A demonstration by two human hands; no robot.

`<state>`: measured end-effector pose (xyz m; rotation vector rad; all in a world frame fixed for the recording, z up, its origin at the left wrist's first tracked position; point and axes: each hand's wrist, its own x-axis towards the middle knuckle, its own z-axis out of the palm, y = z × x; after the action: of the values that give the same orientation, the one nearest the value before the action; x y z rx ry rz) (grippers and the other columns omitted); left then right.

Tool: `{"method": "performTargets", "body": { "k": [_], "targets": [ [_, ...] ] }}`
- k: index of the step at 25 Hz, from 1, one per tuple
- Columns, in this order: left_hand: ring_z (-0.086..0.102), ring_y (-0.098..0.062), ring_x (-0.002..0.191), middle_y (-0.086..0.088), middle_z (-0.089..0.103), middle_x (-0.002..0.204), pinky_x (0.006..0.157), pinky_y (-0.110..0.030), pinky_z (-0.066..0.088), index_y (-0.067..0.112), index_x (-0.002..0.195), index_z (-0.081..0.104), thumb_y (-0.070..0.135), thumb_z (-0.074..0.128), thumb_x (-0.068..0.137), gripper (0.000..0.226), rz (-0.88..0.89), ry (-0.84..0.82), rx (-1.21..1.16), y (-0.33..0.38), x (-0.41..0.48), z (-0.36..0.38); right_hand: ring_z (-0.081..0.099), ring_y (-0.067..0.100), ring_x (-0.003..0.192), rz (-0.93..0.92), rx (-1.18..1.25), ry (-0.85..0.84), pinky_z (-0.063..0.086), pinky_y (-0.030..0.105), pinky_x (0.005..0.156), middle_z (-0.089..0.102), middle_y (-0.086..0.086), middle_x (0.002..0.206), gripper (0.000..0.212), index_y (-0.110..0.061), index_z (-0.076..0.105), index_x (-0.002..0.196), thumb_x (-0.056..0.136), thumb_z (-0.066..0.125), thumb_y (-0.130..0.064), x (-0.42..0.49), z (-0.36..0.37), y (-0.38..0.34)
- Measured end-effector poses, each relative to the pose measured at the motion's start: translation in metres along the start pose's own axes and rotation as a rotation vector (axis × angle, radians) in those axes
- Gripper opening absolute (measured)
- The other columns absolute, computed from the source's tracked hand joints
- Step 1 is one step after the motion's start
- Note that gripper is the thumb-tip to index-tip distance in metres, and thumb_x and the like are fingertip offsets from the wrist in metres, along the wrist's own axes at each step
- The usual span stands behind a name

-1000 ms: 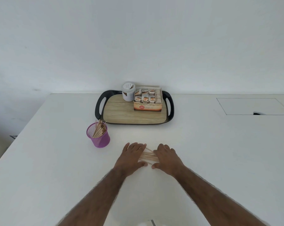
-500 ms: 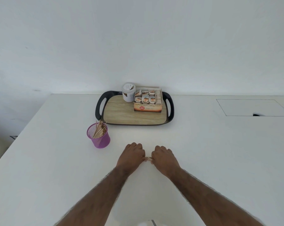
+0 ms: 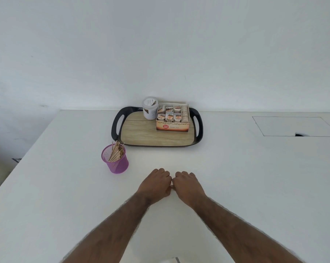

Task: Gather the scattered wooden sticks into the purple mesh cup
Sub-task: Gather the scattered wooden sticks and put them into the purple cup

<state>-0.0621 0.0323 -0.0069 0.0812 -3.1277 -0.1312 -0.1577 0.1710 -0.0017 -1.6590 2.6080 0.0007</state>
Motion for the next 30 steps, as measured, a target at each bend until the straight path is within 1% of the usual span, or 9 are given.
{"method": "performTargets", "body": {
  "k": [3,7,10,13,16,20,24,27,30],
  "targets": [
    [0.052,-0.024,0.089,-0.004,0.060,0.089,0.080,-0.036,0.042,0.012,0.084,0.063,0.022,0.054,0.090,0.015,-0.010,-0.006,-0.044,-0.001,0.001,0.002,0.055,0.025,0.096,-0.018,0.020,0.018,0.033,0.036,0.074,0.058,0.002,0.098,0.021,-0.016,0.067,0.096,0.104,0.047,-0.020,-0.001,0.004,0.003],
    [0.051,-0.023,0.091,-0.003,0.060,0.092,0.079,-0.034,0.042,0.012,0.087,0.063,0.024,0.055,0.092,0.015,-0.043,-0.002,-0.130,-0.004,0.001,0.004,0.055,0.025,0.094,-0.036,0.061,0.043,0.034,0.035,0.072,0.059,0.003,0.095,0.022,-0.016,0.067,0.091,0.103,0.049,-0.022,-0.002,0.007,0.008],
    [0.052,-0.022,0.096,-0.002,0.061,0.098,0.081,-0.033,0.042,0.013,0.095,0.067,0.028,0.053,0.097,0.020,-0.057,-0.001,-0.148,-0.005,-0.001,0.006,0.054,0.025,0.093,-0.072,-0.001,0.020,0.030,0.036,0.073,0.058,0.003,0.095,0.021,-0.016,0.066,0.091,0.101,0.047,-0.016,-0.001,0.005,0.009],
    [0.052,-0.018,0.100,0.003,0.062,0.106,0.087,-0.031,0.040,0.018,0.108,0.070,0.035,0.054,0.102,0.024,-0.078,0.007,-0.166,-0.008,-0.006,0.007,0.055,0.026,0.090,-0.104,-0.052,-0.004,0.029,0.035,0.071,0.059,0.003,0.093,0.018,-0.016,0.064,0.088,0.094,0.050,-0.007,-0.001,0.001,0.008],
    [0.052,-0.017,0.100,0.005,0.063,0.106,0.084,-0.030,0.038,0.021,0.111,0.072,0.036,0.054,0.103,0.025,-0.095,0.021,-0.170,-0.009,-0.010,0.006,0.054,0.026,0.093,-0.102,-0.031,-0.004,0.029,0.035,0.071,0.059,0.003,0.095,0.019,-0.015,0.063,0.088,0.092,0.048,-0.004,-0.001,0.001,0.009],
    [0.056,-0.021,0.094,0.000,0.064,0.102,0.080,-0.035,0.044,0.017,0.105,0.067,0.030,0.047,0.104,0.023,-0.150,0.007,-0.193,-0.005,-0.012,0.001,0.054,0.024,0.093,-0.076,0.056,0.014,0.033,0.033,0.071,0.061,0.003,0.096,0.020,-0.015,0.064,0.089,0.098,0.047,-0.011,0.002,0.001,0.013],
    [0.058,-0.020,0.082,0.004,0.064,0.095,0.072,-0.038,0.048,0.023,0.103,0.060,0.031,0.044,0.106,0.018,-0.215,0.043,-0.242,-0.005,-0.010,-0.008,0.061,0.029,0.082,-0.037,0.161,0.026,0.035,0.035,0.067,0.062,0.005,0.091,0.015,-0.016,0.058,0.095,0.102,0.046,-0.019,0.005,-0.005,0.020],
    [0.057,-0.017,0.085,0.006,0.064,0.097,0.074,-0.038,0.050,0.022,0.103,0.061,0.031,0.048,0.106,0.017,-0.217,0.093,-0.325,-0.007,-0.003,-0.022,0.058,0.025,0.085,-0.044,0.250,0.052,0.041,0.035,0.066,0.056,0.002,0.102,0.017,-0.016,0.058,0.110,0.107,0.043,-0.024,0.005,-0.008,0.021],
    [0.059,-0.017,0.084,0.003,0.064,0.094,0.075,-0.041,0.053,0.017,0.099,0.063,0.032,0.049,0.106,0.022,-0.173,0.095,-0.338,-0.003,0.006,-0.038,0.056,0.024,0.081,-0.062,0.192,0.098,0.046,0.037,0.064,0.052,0.002,0.101,0.023,-0.014,0.055,0.112,0.109,0.039,-0.030,0.004,-0.012,0.024]
  ]
}}
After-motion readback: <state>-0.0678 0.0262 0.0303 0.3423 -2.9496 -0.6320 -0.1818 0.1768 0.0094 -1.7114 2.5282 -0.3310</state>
